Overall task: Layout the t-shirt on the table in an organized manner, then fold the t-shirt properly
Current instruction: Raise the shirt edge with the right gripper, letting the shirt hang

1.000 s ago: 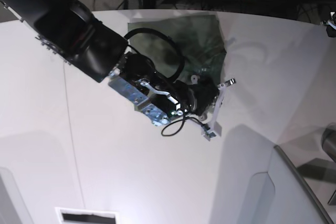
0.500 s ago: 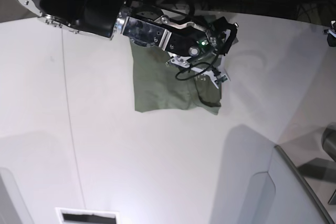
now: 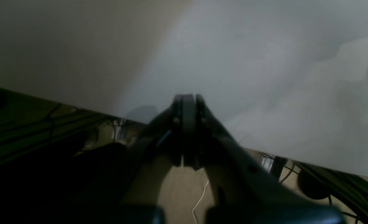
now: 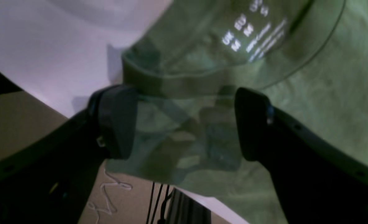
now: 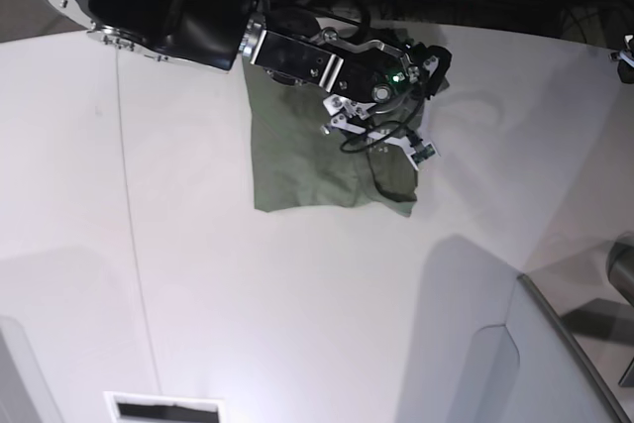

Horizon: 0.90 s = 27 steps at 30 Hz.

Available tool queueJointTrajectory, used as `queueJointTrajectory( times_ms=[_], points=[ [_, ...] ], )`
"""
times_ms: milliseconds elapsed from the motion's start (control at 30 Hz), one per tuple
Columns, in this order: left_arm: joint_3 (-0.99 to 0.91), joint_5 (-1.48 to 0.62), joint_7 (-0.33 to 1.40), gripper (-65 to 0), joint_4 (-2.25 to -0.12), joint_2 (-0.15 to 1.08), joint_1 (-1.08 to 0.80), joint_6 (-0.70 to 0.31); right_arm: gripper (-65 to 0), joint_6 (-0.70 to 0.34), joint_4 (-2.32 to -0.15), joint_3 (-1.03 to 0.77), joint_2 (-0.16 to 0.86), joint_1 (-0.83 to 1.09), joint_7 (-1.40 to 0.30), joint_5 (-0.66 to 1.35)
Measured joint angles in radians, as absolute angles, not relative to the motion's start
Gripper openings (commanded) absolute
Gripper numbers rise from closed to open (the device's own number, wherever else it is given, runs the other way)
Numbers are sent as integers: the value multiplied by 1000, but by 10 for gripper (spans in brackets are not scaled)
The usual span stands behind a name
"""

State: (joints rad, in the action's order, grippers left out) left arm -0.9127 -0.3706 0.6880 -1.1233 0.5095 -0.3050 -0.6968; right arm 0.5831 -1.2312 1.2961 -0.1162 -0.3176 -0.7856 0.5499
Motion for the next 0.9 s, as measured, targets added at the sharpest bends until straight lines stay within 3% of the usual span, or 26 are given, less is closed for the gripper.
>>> queueJointTrajectory(
  times_ms=[333,433,533,800,900],
  points=[
    [-913,-370,688,-650,-1121,511,-302,-696,-197,575,-1279,1298,-119,-315,-786,553],
    [-913,-370,688,-650,-1121,509,-302,-697,-201,489,-1278,1296,-115,-308,-785,553],
    [-872,-369,688,-650,-1121,516,-302,-696,-198,470,-1240,1295,-120,-295,-753,568],
    [-850,-370,688,-650,-1122,513,-299,-696,-204,477,-1177,1296,-118,-295,-707,560],
    [-850,-370,688,-650,-1122,512,-299,-697,-264,474,-1178,1296,-119,-297,-705,561]
  ],
)
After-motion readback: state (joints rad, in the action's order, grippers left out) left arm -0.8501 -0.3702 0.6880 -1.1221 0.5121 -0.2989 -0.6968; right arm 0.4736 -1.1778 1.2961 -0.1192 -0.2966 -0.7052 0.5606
